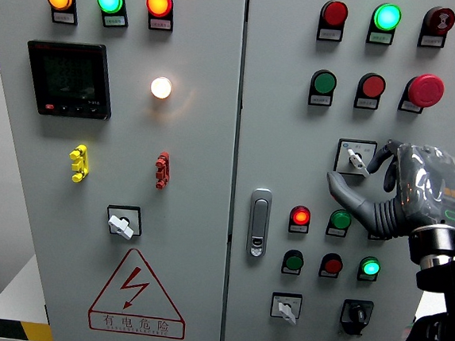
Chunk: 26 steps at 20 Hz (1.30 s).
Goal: Rotate and turn off gray switch
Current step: 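Close the right hand's fingers around the white switch knob, then twist the white knob with the right hand to rotate the switch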
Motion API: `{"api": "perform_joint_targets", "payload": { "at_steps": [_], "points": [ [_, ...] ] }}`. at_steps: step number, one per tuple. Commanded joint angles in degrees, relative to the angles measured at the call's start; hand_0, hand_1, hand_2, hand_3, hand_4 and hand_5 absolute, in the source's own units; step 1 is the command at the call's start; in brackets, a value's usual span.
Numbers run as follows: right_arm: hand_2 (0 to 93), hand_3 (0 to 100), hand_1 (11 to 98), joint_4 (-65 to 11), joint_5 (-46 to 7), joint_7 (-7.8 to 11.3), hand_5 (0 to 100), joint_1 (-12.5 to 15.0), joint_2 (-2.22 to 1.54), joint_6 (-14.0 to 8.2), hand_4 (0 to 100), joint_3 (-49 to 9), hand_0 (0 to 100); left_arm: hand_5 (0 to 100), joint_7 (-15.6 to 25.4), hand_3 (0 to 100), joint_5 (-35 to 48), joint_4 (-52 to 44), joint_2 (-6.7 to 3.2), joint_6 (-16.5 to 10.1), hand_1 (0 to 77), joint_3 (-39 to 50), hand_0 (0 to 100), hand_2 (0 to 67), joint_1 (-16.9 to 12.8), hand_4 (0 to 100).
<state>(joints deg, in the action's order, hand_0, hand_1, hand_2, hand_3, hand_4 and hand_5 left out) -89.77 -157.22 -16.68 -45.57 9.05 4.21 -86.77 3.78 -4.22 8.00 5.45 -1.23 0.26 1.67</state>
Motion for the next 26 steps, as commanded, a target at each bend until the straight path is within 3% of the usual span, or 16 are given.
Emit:
{"api": "perform_joint_targets", "payload": {
  "at_steps": [1, 8, 11, 19, 26],
  "points": [
    [66.5, 93, 33.6, 0.21, -0.1, -0.1, 100, -0.05, 0.0, 0.01, 100, 0.11, 0, 12, 0.09, 18, 0.0, 0.0, 0.0, 0.0, 0.0, 0.0, 0, 13.2, 0.0, 10],
    [67.2, 94, 31.9, 0.56, -0.28, -0.1, 100, -0.48, 0.0, 0.01, 100, 0.55, 1, 12, 0.0, 18, 0.0, 0.0, 0.0, 0.0, 0.0, 0.0, 0, 13.2, 0.0, 10],
    [67.2, 94, 32.3, 0.83, -0.37, -0.98, 100, -0.48, 0.0, 0.01, 100, 0.81, 10, 12, 0.09, 18, 0.0, 0.0, 0.0, 0.0, 0.0, 0.0, 0, 13.2, 0.0, 10],
    [68.0, 95, 33.1, 0.92, -0.37, -1.16, 100, -0.84, 0.0, -0.08, 100, 1.25, 40, 12, 0.09, 18, 0.0, 0.0, 0.0, 0.0, 0.0, 0.0, 0, 13.2, 0.0, 10],
    [68.4, 95, 32.2, 1.0, -0.54, -1.59, 100, -0.84, 0.0, 0.01, 100, 1.6, 50, 12, 0.0, 18, 0.0, 0.0, 0.0, 0.0, 0.0, 0.0, 0, 13.1, 0.0, 10]
  ]
}}
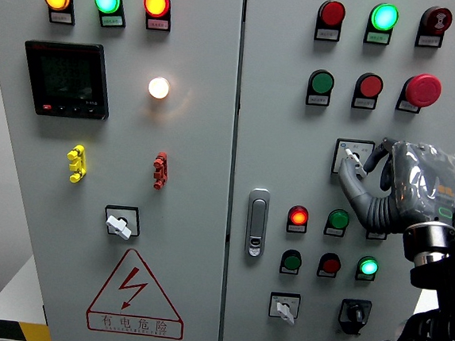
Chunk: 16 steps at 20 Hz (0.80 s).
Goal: Rotate and turn off gray switch
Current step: 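Twist the white knob with the right hand to rotate the switch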
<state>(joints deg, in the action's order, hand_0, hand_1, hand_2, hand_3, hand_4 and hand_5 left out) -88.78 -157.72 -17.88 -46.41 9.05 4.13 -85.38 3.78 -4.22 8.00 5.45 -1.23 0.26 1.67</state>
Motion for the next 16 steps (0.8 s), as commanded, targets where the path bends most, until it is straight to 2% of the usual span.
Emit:
{"api": "perform_joint_targets", "payload": {
  "at_steps": [1, 16],
  "points": [
    [68.5, 95, 32.0, 0.01, -0.05, -0.75, 100, 0.0, 0.0, 0.08, 100, 0.3, 51, 12, 0.0, 18, 0.0, 0.0, 0.0, 0.0, 0.0, 0.0, 0, 13.2, 0.0, 10],
    [70.5, 95, 32.6, 0.54, -0.13, -1.81, 100, -0.61, 0.0, 0.17, 100, 0.83, 58, 12, 0.09, 18, 0.0, 0.0, 0.0, 0.0, 0.0, 0.0, 0, 13.2, 0.0, 10]
  ]
}}
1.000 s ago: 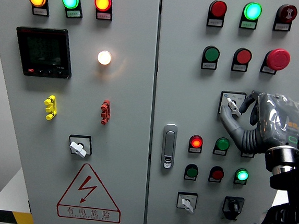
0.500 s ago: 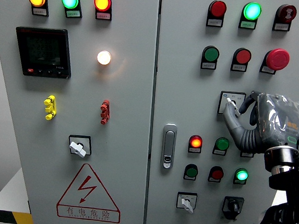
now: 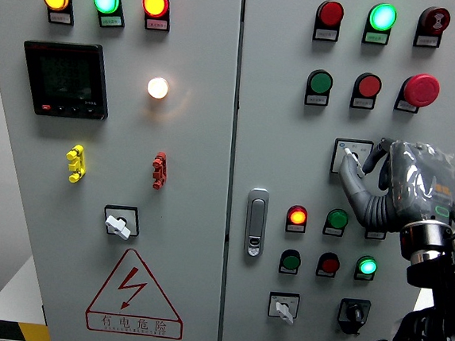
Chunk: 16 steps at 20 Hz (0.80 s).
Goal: Rotate and turn off gray switch
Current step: 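Twist the white knob with the right hand to rotate the switch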
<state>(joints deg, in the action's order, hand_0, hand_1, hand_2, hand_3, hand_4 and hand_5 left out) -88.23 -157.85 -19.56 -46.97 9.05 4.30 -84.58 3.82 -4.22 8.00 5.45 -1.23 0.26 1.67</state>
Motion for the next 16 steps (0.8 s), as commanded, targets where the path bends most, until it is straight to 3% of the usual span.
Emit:
{"api": "perform_joint_targets", "payload": {
  "at_steps": [1, 16],
  "points": [
    [70.6, 95, 32.9, 0.08, 0.0, -0.13, 100, -0.05, 0.0, 0.01, 100, 0.03, 58, 12, -0.04, 18, 0.0, 0.0, 0.0, 0.0, 0.0, 0.0, 0, 13.2, 0.0, 10],
    [73.3, 95, 35.6, -0.1, -0.09, -0.92, 100, -0.05, 0.09, 0.01, 100, 0.29, 67, 12, -0.04, 18, 0.0, 0.0, 0.0, 0.0, 0.0, 0.0, 0, 13.2, 0.0, 10]
  ]
}}
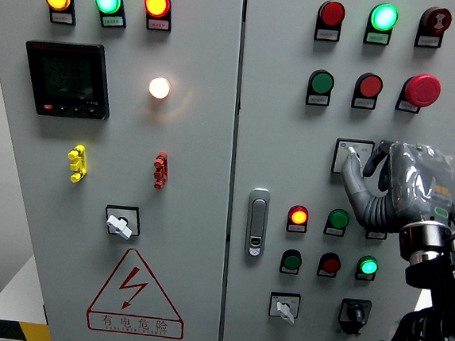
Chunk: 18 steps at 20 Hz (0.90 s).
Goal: Rotate and turn off gray switch
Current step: 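Twist the white knob with the right hand to rotate the switch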
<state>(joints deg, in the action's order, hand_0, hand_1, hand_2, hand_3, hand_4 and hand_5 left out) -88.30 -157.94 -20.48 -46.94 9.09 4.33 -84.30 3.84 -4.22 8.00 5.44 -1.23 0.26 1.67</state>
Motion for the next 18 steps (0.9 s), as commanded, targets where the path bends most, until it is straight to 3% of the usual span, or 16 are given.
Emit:
{"api": "perform_joint_targets", "payload": {
  "at_steps": [1, 11, 14, 15, 18],
  "points": [
    [73.4, 95, 36.0, -0.03, 0.0, 0.0, 100, -0.08, 0.05, -0.02, 100, 0.01, 67, 12, -0.06, 18, 0.0, 0.0, 0.01, 0.0, 0.0, 0.0, 0, 13.2, 0.0, 10],
    [73.1, 95, 36.0, -0.38, 0.0, -0.09, 100, 0.27, 0.05, -0.19, 100, 0.01, 71, 12, 0.02, 18, 0.0, 0.0, 0.01, 0.0, 0.0, 0.0, 0, 13.2, 0.0, 10],
    [68.8, 95, 30.9, -0.9, 0.09, 0.09, 100, 0.53, 0.14, -0.46, 100, 0.01, 76, 12, 0.02, 18, 0.0, 0.0, 0.01, 0.0, 0.0, 0.0, 0, 13.2, 0.0, 10],
    [68.0, 95, 30.4, -1.52, 0.09, 0.09, 100, 0.71, 0.14, -0.72, 98, 0.01, 77, 12, 0.03, 18, 0.0, 0.0, 0.01, 0.0, 0.0, 0.0, 0, 13.2, 0.0, 10],
    [65.3, 97, 28.9, -3.88, 0.26, 0.17, 99, 2.02, 0.23, -0.9, 79, 0.1, 78, 12, -0.06, 18, 0.0, 0.0, 0.01, 0.0, 0.0, 0.0, 0, 13.2, 0.0, 10]
  ]
}}
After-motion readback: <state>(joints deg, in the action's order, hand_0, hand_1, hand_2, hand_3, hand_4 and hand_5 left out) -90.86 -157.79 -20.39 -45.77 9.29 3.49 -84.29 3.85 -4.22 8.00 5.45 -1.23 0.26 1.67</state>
